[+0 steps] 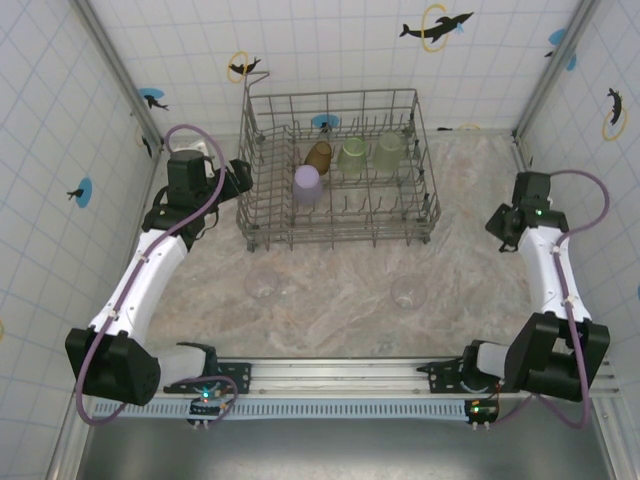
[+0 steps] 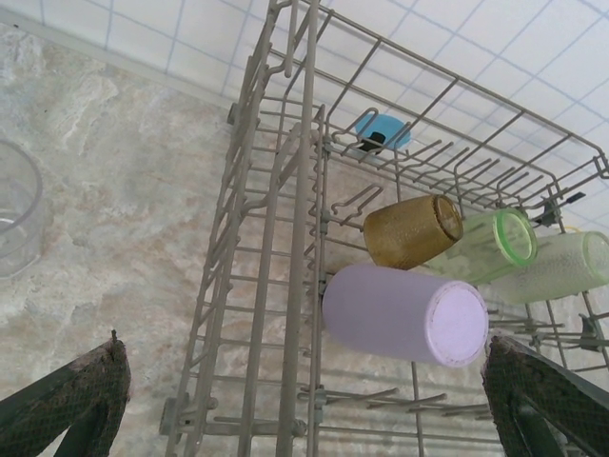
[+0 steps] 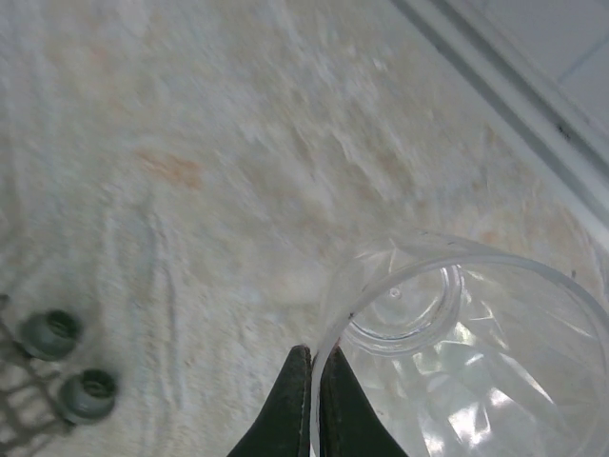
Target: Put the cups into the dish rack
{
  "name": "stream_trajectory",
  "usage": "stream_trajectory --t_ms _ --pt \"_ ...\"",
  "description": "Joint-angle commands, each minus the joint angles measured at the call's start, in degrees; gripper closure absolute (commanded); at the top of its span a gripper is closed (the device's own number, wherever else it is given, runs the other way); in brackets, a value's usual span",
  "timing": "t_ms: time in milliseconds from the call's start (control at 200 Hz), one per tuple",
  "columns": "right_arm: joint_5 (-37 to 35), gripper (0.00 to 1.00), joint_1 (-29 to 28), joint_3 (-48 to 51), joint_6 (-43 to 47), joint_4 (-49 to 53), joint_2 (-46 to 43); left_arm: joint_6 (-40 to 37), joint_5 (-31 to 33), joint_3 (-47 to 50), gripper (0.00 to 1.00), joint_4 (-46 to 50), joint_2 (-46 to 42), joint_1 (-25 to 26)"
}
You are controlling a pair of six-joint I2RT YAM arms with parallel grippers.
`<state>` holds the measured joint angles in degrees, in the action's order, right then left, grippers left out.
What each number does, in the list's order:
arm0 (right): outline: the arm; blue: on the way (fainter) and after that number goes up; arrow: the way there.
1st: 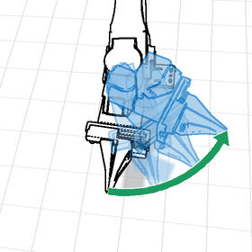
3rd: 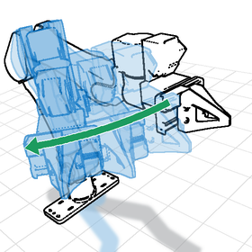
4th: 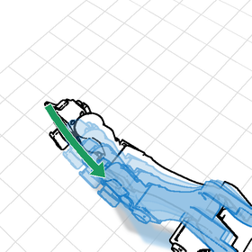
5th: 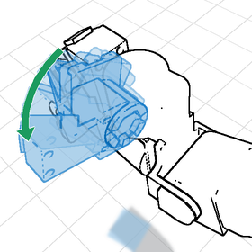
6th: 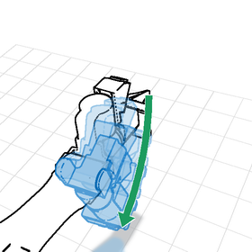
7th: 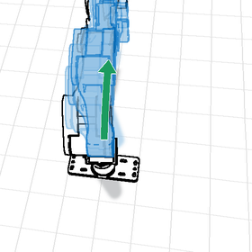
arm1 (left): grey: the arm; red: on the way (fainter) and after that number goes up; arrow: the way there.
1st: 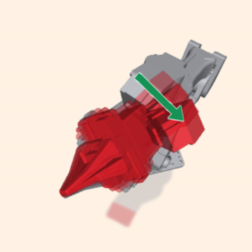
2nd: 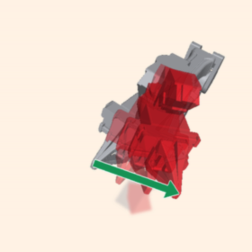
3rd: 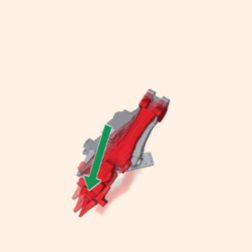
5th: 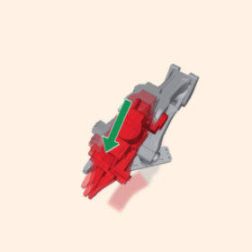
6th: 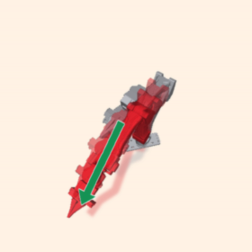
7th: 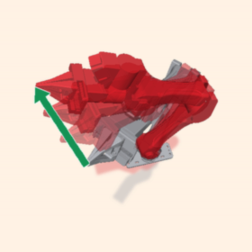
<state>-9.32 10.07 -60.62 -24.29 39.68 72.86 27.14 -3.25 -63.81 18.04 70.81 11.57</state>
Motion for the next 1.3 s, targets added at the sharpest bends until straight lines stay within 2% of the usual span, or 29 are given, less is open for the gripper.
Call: stream_trajectory --t_ms 0,280,480,550,626,696,771,976,1161,1296 --pt "1.1 1.0 -1.25 -7.81 0.98 -0.04 2.75 -1.8 0.81 -1.75 0.03 2.04 -0.25 -0.24" --pt "-1.02 1.0 -5.99 -24.29 2.3 2.49 11.58 -4.07 -0.35 -8.18 0.02 3.98 4.26 -0.26" --pt "-0.07 1.0 -9.6 -30.26 1.19 0.85 15.18 -4.16 -1.85 -11.94 0.02 4.44 7.25 -0.24" --pt "-2.44 1.0 -11.57 -32.14 1.08 0.83 16.45 -3.89 -2.34 -13.2 0.02 4.67 7.89 -0.24" --pt "-1.4 1.0 -13.17 -34.15 1.05 0.96 17.89 -2.75 -5.75 -14.6 0.02 4.18 8.45 -0.29" --pt "4.24 1.0 -13.4 -33.43 -1.39 -1.63 17.98 -1.86 -10.49 -15.82 0.02 3.26 9.2 -0.27" --pt "9.03 1.0 -14.34 -31.29 -4.96 -5.77 17.43 -0.71 -12.36 -17.2 0.02 2.8 10.32 -0.24" --pt "11.9 1.0 -21.82 -27.24 -8.18 -16.19 16.88 0.94 -14.63 -20.65 0.02 2.46 13.78 -0.25" --pt "16.38 1.0 -25.42 -24.43 -10.95 -24.83 18.38 4.46 -19.07 -21.27 0.02 -0.11 16.26 0.27" --pt "23.2 1.0 -26.17 -21.0 -14.14 -32.61 19.84 5.68 -19.66 -21.09 0.02 -1.53 17.08 1.25"
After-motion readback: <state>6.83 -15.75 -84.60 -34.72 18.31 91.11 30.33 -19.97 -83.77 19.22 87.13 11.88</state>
